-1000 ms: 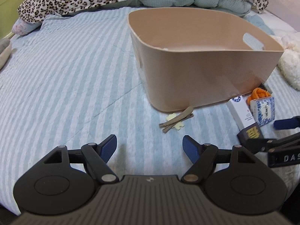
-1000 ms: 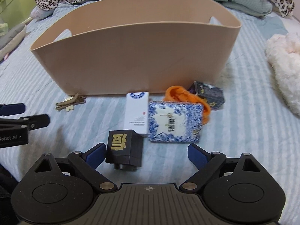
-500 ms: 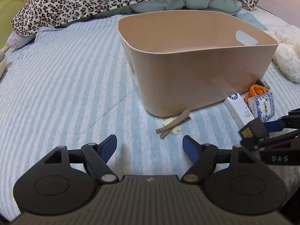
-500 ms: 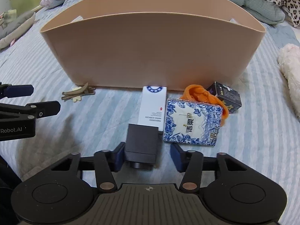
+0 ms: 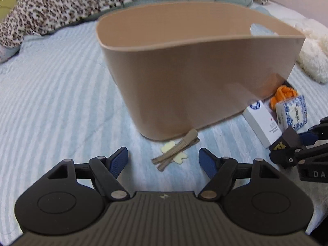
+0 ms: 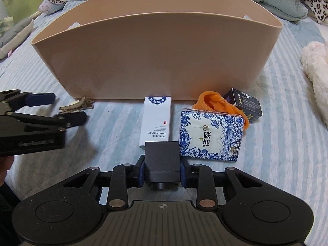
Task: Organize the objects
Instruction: 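Grasp the tan hair clips with the left tool while the right tool grasps the black box, then lift both items over the beige basket and open both tools to release them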
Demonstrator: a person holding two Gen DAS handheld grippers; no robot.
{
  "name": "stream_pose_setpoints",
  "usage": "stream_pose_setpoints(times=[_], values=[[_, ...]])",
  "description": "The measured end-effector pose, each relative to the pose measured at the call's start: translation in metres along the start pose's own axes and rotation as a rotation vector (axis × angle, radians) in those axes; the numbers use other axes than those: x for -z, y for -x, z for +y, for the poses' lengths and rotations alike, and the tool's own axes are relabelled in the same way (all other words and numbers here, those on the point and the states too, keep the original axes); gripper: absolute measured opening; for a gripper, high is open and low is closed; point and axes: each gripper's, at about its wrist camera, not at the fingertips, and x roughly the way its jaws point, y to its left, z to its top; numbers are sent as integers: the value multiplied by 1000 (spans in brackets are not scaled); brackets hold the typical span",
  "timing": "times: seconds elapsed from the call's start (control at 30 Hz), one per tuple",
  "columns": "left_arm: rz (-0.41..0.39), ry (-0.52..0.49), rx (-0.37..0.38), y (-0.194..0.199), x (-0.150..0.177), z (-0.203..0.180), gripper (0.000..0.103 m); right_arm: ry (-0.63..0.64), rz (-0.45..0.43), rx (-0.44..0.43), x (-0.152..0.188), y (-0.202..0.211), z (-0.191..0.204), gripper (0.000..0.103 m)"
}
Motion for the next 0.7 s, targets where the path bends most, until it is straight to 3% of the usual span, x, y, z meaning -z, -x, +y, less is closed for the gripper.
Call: stream_pose_setpoints(times=[0.07,0.17,0.2,0.23,0.43,0.7], values=[[7,1,2,-2,-1,-4,73,4,0,0,0,1,1,29],[14,-27,28,-1,-3,-9,48,-1,-1,-6,0,2,0,29],[20,-30,37,-1,-3,-11,35,-2,-2,-8,1,3,-1,29],[27,-32,52,0,-3,-12,29,-4,-2,-10,1,4,-1,29],[41,5,86,9,-1,-6,21,-10,-3,-14,1,8,0,29],[54,60,113,23,5,4,20,-24,-16,-33,-3,16,0,29]])
